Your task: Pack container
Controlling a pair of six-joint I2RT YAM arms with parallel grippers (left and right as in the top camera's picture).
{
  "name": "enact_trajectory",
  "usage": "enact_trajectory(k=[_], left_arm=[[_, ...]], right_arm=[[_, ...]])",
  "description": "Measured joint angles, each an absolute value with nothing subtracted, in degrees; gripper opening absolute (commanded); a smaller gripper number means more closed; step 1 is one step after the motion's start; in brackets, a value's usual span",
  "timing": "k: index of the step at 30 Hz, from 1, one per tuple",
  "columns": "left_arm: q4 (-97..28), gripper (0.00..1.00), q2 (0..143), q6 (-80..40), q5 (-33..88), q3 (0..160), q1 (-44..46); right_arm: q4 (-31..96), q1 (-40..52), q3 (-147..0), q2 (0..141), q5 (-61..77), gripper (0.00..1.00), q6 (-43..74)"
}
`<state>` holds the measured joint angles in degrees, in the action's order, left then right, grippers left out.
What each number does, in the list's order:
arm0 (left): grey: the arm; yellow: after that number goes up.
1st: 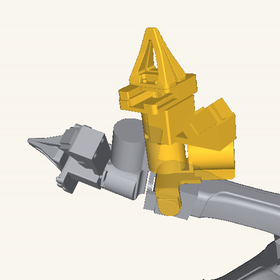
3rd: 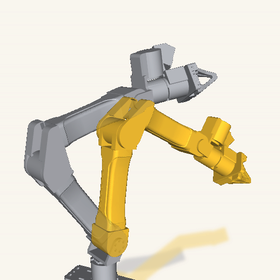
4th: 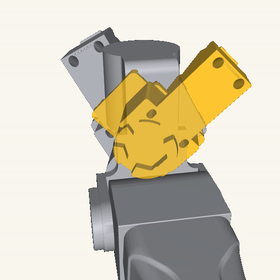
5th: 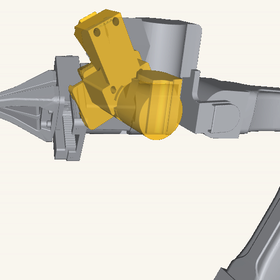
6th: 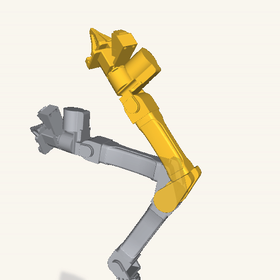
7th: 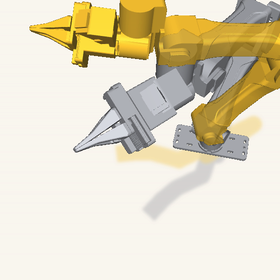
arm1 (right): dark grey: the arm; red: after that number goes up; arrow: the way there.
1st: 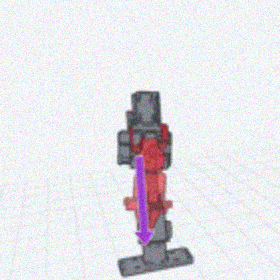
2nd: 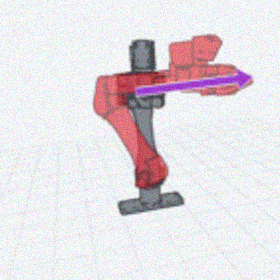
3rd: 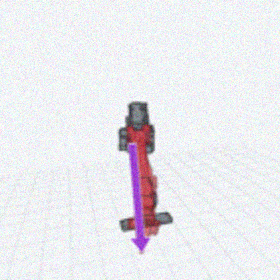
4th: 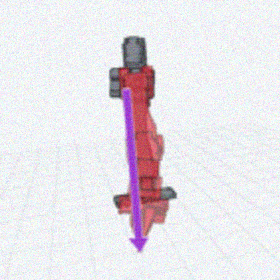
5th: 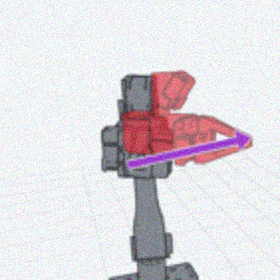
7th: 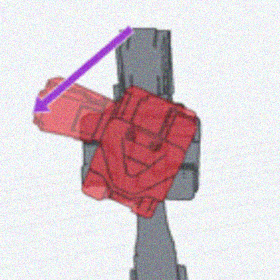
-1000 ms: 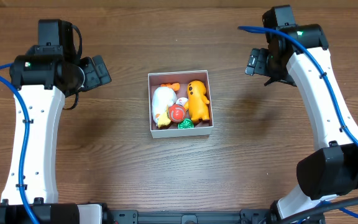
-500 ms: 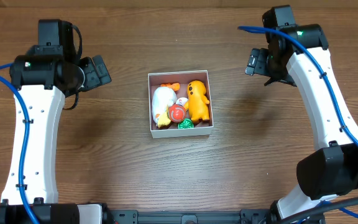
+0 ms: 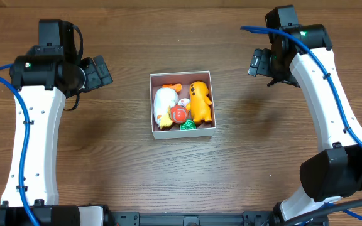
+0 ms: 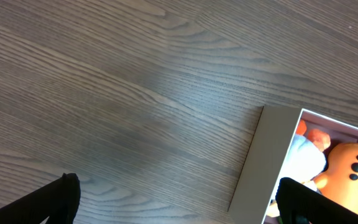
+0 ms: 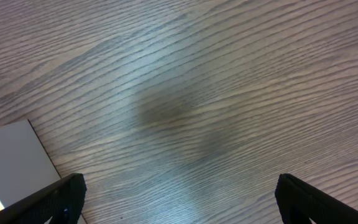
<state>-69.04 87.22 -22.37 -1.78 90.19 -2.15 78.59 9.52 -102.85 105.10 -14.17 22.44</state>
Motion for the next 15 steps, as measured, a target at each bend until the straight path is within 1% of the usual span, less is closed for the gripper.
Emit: enact_trajectory(k=[7, 10, 15], left_arm=[[-69.04, 1.00, 87.22, -22.39, -1.78, 90.19, -2.15], [-69.01, 1.00, 87.22, -22.37, -1.80, 90.19, -2.15], [-69.04, 1.00, 87.22, -22.37, -1.80, 90.19, -2.15]], right_arm=[[78.54, 10.04, -102.83, 103.20, -14.17, 1.00, 22.46], [78.54, 12.08, -102.80, 98.02, -14.20, 1.00, 22.48], [78.48, 19.05, -102.83, 85.52, -14.35, 1.00, 22.48]])
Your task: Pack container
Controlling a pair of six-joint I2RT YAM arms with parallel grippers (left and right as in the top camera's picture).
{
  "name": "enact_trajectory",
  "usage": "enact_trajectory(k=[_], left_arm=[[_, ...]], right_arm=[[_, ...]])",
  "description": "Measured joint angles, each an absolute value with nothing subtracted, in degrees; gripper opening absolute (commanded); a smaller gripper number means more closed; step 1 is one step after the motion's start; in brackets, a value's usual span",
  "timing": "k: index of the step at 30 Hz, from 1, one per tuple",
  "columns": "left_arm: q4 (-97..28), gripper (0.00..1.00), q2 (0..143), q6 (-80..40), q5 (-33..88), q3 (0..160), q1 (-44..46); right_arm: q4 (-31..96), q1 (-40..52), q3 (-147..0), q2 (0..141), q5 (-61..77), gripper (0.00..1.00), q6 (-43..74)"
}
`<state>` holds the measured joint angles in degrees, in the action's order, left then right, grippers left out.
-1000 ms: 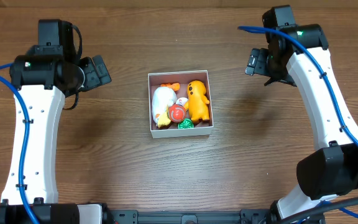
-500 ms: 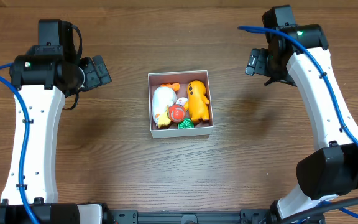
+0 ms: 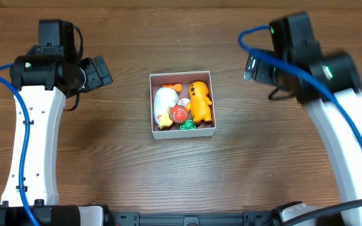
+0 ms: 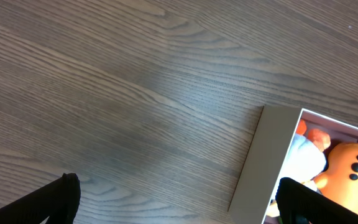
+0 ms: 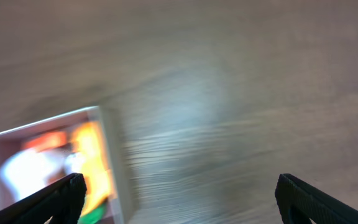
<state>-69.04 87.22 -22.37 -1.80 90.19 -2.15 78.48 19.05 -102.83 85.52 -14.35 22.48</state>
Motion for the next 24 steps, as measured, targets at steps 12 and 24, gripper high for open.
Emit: enact_trajectory(k=[12, 24], left_arm=[[-69.01, 1.00, 87.22, -22.39, -1.80, 90.19, -2.15], [-69.01, 1.00, 87.22, -22.37, -1.80, 90.19, -2.13]], right_arm=[[78.56, 29.65, -102.87, 60.93, -14.24, 1.00, 22.48], [78.43, 24.36, -99.96, 38.48, -14.90, 1.00, 22.28]])
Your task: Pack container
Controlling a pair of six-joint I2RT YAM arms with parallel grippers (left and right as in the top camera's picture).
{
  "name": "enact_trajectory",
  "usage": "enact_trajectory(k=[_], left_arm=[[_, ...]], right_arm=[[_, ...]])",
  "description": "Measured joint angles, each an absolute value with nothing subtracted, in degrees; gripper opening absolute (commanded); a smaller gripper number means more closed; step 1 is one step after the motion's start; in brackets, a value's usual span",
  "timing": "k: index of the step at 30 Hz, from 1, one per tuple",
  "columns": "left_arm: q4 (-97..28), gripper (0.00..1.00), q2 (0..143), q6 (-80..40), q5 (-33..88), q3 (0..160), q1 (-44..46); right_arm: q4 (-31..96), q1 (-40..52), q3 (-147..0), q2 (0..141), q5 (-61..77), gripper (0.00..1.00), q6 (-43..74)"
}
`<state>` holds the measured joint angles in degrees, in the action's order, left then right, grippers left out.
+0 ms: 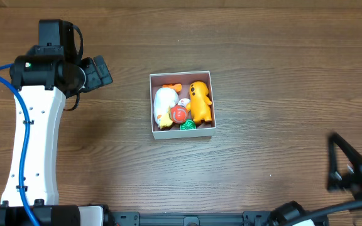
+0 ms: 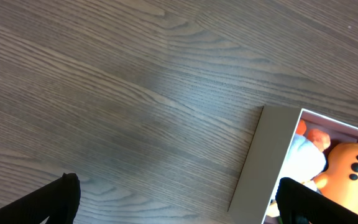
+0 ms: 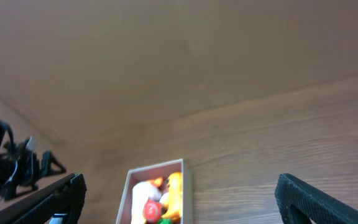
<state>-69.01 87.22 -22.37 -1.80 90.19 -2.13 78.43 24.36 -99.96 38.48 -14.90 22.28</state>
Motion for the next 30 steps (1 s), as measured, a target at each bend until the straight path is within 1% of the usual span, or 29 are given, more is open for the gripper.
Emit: enact_trajectory(k=[6, 11, 17, 19, 25, 30], left_arm=[[-69.04, 1.00, 87.22, -22.37, -1.80, 90.19, -2.15], [-69.06, 1.00, 87.22, -22.37, -1.78, 90.19, -2.15], [-69.04, 1.00, 87.22, -22.37, -1.78, 90.19, -2.15], [-69.01, 1.00, 87.22, -22.37, -1.80, 90.17, -2.15], [-69.04, 1.00, 87.22, -22.37, -1.80, 90.19, -2.15], [-69.01, 1.00, 87.22, -22.39, -1.78, 90.17, -2.15]], right_arm=[[74.94, 16.47, -89.78, 26.48, -13.98, 1.00, 22.26], [65.43, 11.51, -74.56, 18.24, -12.29, 1.00, 22.26], [49.95, 9.02, -53.25, 10.02, -7.20, 1.00, 22.26], [41.50, 8.58, -44.49, 7.90, -4.91, 1.00, 22.24], [27.55, 8.29, -28.21, 4.69, -2.04, 1.00, 22.22], [19.59, 8.27, -19.81, 2.83, -1.39, 1.00, 19.57]])
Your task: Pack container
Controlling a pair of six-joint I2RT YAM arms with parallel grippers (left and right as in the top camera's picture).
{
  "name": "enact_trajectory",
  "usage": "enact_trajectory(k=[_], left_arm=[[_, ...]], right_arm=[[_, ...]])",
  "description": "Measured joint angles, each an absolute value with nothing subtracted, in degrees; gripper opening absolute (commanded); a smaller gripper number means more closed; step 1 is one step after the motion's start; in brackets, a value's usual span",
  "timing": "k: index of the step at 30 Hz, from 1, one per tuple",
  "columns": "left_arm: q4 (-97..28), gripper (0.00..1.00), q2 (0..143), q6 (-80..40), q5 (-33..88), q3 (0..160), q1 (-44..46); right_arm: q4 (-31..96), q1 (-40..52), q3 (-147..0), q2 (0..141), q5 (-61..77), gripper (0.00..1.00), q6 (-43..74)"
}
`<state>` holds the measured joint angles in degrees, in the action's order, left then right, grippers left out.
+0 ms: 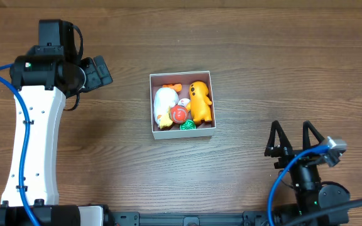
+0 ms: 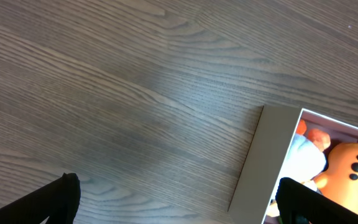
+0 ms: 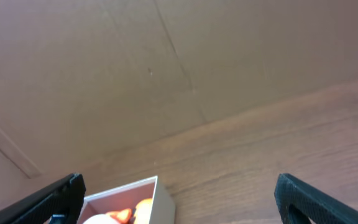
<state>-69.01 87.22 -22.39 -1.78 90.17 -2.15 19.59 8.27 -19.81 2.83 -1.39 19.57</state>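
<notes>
A white open box [image 1: 208, 76] stands mid-table. It holds a white plush toy [image 1: 164, 103], an orange figure [image 1: 200, 100], a red ball [image 1: 179, 113] and a small green piece [image 1: 187, 125]. My left gripper [image 1: 102, 73] hangs open to the left of the box, with nothing between its fingers. In the left wrist view the box wall [image 2: 260, 162] and the orange figure [image 2: 353, 171] lie at the lower right. My right gripper [image 1: 292, 139] is open and empty, low at the front right. In the right wrist view the box [image 3: 157, 193] is ahead.
The brown wood tabletop [image 1: 105, 157] surrounds the box. A brown cardboard wall [image 3: 166, 62] rises behind the table's far edge. The folded right arm's base [image 1: 307, 188] sits at the front right edge, with blue cables on both arms.
The right arm, a blur at the lower right corner before, now sits folded at the front right with its open gripper pointing toward the box. Left arm and box are unchanged.
My right gripper first hung open over bare table at the back right of the box. It then showed blurred there, then at the lower right corner, and now rests low at the front right. The left gripper stayed open left of the box; the contents never changed.
</notes>
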Motion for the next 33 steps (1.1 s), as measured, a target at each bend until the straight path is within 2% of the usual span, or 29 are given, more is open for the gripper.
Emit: enact_trajectory(k=[12, 24, 33], left_arm=[[-69.04, 1.00, 87.22, -22.39, -1.78, 90.19, -2.15], [-69.04, 1.00, 87.22, -22.37, -1.80, 90.17, -2.15], [-69.04, 1.00, 87.22, -22.37, -1.78, 90.17, -2.15]], right_arm=[[8.99, 8.23, -9.63, 1.96, -1.28, 1.00, 10.46], [3.60, 7.94, -1.34, 0.84, -1.23, 1.00, 8.73], [4.49, 7.90, -1.04, 0.84, -0.62, 1.00, 3.07]])
